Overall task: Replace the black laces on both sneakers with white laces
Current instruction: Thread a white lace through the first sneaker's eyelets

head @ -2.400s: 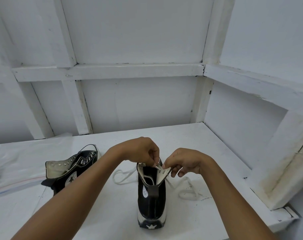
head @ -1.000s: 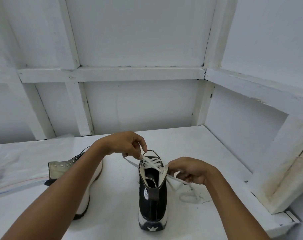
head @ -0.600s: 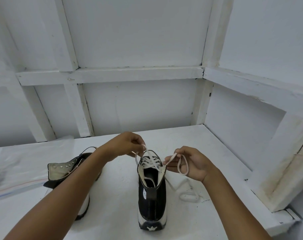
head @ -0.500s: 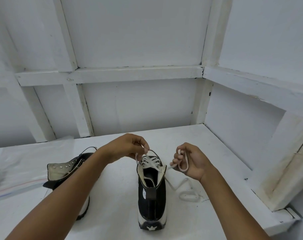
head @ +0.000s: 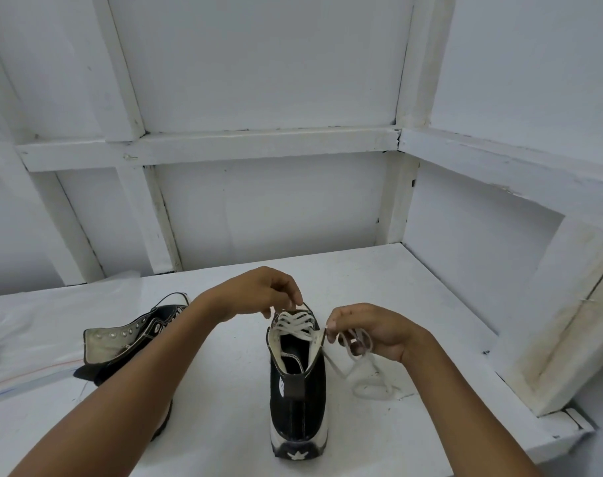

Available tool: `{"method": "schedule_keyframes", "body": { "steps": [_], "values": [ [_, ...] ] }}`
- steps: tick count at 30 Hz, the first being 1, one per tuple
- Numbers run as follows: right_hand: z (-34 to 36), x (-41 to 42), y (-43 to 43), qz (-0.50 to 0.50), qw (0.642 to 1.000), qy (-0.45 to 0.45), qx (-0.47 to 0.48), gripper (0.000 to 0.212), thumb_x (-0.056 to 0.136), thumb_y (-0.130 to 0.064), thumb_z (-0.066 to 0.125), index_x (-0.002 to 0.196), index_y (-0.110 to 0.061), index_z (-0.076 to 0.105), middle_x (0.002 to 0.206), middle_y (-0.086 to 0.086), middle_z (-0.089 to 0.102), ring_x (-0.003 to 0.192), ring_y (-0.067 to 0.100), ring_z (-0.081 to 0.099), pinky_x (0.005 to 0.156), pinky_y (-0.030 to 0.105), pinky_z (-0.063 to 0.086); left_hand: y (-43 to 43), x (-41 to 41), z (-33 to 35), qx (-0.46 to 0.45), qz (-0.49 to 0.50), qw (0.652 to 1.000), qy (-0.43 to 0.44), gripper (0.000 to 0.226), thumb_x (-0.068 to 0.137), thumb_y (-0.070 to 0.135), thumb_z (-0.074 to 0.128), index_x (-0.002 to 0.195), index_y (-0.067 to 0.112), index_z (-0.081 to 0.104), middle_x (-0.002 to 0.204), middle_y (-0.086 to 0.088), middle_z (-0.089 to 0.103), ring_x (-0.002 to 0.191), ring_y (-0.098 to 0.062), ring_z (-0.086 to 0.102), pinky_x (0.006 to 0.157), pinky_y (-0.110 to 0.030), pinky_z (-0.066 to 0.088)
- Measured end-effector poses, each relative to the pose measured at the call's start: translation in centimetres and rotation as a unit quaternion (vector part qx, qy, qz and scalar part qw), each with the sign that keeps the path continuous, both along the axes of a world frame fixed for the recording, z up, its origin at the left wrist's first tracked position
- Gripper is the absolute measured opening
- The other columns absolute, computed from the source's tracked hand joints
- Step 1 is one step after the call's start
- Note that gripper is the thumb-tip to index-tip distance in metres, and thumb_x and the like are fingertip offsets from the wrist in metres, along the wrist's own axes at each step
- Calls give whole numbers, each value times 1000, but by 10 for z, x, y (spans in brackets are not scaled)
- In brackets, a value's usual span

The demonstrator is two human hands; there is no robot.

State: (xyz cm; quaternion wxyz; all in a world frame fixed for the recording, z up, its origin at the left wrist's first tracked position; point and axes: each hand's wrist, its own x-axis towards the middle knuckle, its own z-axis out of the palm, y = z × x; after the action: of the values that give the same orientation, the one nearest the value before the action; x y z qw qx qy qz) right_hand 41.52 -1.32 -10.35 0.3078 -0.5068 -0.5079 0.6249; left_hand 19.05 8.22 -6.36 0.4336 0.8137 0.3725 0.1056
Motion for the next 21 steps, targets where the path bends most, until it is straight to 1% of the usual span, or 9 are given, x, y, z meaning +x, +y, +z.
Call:
{"method": "schedule_keyframes", "body": {
  "steps": [4,7,8,10,12,14,17,19,21],
  "values": [
    [-3,1,1,-14,998,69,6,10,81,-12,64,72,-9,68,88,9,71,79,18,63,53,22,43,-1,-1,0,3,-33,998,57,17,87,5,62,94,13,75,89,-7,74,73,-11,53,59,-22,40],
    [-8,-1,3,-21,993,105,45,10,78,-11,61,68,-11,65,104,16,70,89,19,65,56,23,47,-3,2,-2,18,-72,992,103,11,85,13,70,92,17,77,79,2,71,71,-10,51,63,-27,39],
    [-10,-2,4,-24,992,110,58,10,78,-10,61,68,-11,64,105,17,70,88,18,65,56,24,47,-4,4,-3,24,-81,990,114,10,84,15,72,92,17,78,76,6,70,70,-8,53,67,-29,41],
    [-13,-4,5,-27,990,123,69,9,77,-9,61,69,-11,62,101,18,69,82,19,65,54,23,47,-5,7,-1,28,-92,988,121,11,83,14,75,94,14,78,71,11,68,66,-3,55,69,-25,43],
    [-15,-5,6,-28,986,147,71,4,78,-7,61,75,-8,58,91,18,68,73,19,65,53,24,46,-6,10,2,25,-105,986,123,14,83,12,75,97,14,77,66,11,65,60,-1,54,65,-20,41],
    [-14,-4,7,-29,986,155,60,8,78,-7,62,80,-7,54,81,16,64,66,19,62,52,26,43,-7,12,4,25,-123,984,125,15,84,12,75,98,15,77,64,9,61,58,-3,50,60,-18,37],
    [-10,-3,7,-7,993,116,33,13,81,-13,65,88,-7,57,70,10,55,58,19,53,50,25,40,-7,16,5,24,-124,985,122,14,85,9,73,98,14,78,58,9,55,51,-2,44,52,-11,32],
    [-9,-4,7,2,998,51,21,17,79,-15,66,92,-6,61,67,7,53,54,16,49,49,24,38,-8,17,5,21,-127,984,120,15,84,6,73,97,11,78,58,7,53,50,-2,43,51,-9,32],
    [-8,-6,8,9,999,-30,30,19,76,-13,68,93,-5,67,69,6,58,54,14,49,52,25,35,-8,17,6,16,-137,983,121,15,83,4,72,95,10,78,62,3,56,52,-3,43,52,-9,33]
  ]
}}
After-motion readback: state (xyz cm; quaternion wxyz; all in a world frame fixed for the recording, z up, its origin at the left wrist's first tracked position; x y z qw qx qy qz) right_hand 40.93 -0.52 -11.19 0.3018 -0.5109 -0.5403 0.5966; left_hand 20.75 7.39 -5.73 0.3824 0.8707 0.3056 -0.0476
